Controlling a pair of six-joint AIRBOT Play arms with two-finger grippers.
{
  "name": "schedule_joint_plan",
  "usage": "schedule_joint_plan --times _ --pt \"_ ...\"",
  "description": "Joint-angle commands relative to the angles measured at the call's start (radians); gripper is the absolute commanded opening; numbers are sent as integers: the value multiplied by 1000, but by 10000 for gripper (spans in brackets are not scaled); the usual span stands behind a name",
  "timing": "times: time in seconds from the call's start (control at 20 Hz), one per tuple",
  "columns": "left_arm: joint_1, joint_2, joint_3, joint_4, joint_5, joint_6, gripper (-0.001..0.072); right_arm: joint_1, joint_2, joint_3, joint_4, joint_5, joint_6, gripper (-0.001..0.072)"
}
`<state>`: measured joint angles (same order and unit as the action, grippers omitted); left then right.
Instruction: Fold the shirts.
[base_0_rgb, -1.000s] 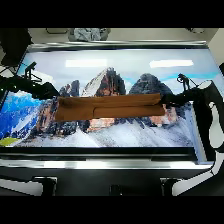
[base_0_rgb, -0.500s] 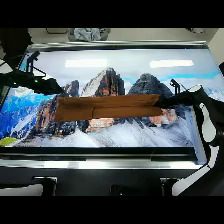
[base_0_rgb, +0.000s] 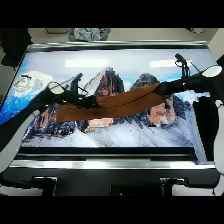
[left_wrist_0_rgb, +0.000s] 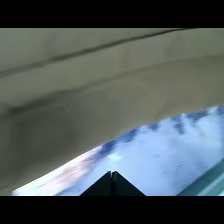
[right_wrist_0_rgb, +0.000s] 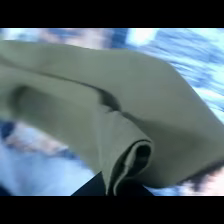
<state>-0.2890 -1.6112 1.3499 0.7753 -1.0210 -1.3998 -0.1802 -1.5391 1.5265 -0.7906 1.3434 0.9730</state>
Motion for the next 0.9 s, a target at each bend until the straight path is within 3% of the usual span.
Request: schedule_joint_plan --times 0.0,0.25,0.5,0.65,0.85 --pt "-118 -106 -28 -203 145 9 28 75 198 0 -59 68 37 39" --pt "-185 -197 -28 -412 261 17 27 137 375 0 -148 122 121 39" --pt "-300 -286 -20 -798 278 172 27 137 401 0 -148 100 124 39" --pt "-260 -257 -22 -741 271 200 23 147 353 0 -134 21 124 39" --pt "-43 22 -104 -405 306 117 23 289 234 0 -72 -101 112 39"
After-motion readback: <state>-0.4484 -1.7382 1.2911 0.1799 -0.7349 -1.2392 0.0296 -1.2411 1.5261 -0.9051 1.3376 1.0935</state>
